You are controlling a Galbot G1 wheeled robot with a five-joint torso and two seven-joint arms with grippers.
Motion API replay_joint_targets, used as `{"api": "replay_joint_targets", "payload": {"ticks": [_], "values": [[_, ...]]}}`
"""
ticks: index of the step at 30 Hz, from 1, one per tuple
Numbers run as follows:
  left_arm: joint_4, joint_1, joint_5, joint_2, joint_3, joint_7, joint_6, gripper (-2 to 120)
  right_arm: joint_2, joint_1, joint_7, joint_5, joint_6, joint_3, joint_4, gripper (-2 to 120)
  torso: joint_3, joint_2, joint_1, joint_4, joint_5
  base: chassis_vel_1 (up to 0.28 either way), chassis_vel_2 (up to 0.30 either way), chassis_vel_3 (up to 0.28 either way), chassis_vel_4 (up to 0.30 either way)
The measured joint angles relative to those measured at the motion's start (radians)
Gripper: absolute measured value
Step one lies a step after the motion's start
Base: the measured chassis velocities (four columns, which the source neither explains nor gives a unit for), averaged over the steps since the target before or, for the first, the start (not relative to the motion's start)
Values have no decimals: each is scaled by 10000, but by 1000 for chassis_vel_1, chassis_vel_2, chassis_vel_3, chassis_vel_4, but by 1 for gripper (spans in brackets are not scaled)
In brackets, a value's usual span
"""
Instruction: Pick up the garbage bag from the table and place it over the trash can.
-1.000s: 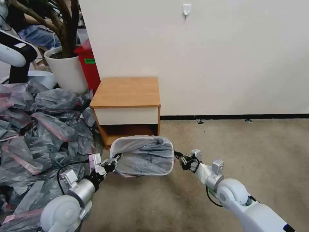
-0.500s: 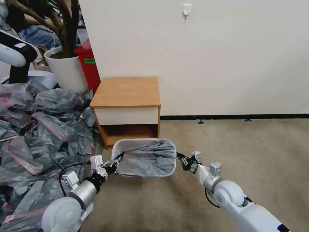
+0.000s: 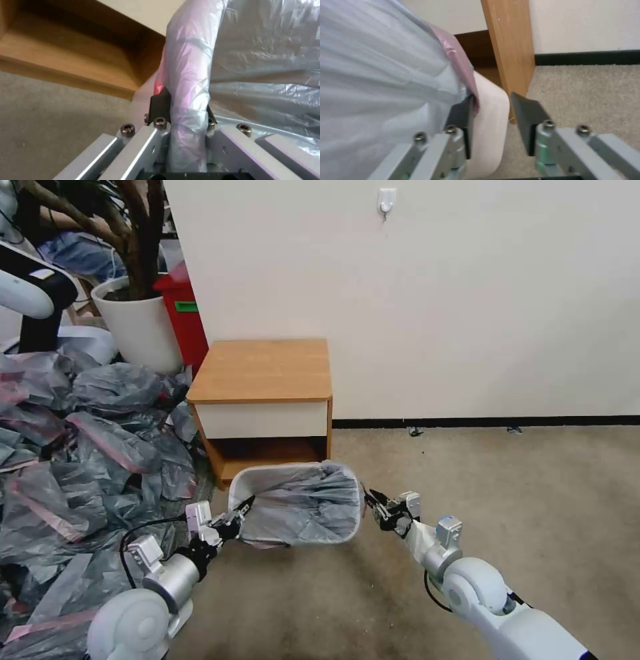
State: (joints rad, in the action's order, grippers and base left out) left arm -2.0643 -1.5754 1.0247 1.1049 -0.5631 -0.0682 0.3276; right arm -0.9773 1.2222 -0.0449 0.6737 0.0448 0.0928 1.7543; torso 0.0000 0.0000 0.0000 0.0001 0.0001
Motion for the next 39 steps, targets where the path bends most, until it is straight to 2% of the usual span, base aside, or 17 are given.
{"api": "replay_joint_targets", "payload": {"ticks": [1,5,6,8,10,14,15,17,21,30,39], "values": [[0,0,0,0,0,0,0,3,0,0,0,0,0,0,0,36,0,0,0,0,0,0,0,0,0],[232,146,4,22,31,73,-71,3,103,338,109,-40,-72,212,346,55,0,0,0,-1,-1,0,0,0,0],[232,146,4,22,31,73,-71,3,103,338,109,-40,-72,212,346,55,0,0,0,-1,-1,0,0,0,0],[297,210,6,41,56,146,-105,3,133,481,132,-41,-95,314,501,66,0,0,0,-1,-1,0,0,0,0],[327,234,6,49,68,182,-112,3,143,529,155,-41,-103,358,566,69,0,0,0,-1,-1,0,0,0,0],[396,297,19,30,83,273,-133,3,193,691,227,22,-151,530,782,88,0,-1,1,-1,-1,0,0,0,0],[396,297,19,30,83,273,-133,3,193,691,227,22,-151,530,782,88,0,-1,1,-1,-1,0,0,0,0],[446,341,31,-33,64,300,-142,3,222,757,262,103,-167,634,879,99,0,0,0,0,0,0,0,0,0],[565,446,45,-94,44,362,-174,3,262,861,413,251,-174,820,1051,108,0,0,0,-1,0,0,0,0,0],[819,672,31,-96,156,636,-413,3,543,1118,841,216,-183,1472,1774,114,0,0,0,-1,0,0,0,0,0],[846,785,-434,-58,383,1044,-603,3,961,1596,625,-1208,-227,1998,3536,110,0,0,0,-1,-1,0,0,0,0]]}}
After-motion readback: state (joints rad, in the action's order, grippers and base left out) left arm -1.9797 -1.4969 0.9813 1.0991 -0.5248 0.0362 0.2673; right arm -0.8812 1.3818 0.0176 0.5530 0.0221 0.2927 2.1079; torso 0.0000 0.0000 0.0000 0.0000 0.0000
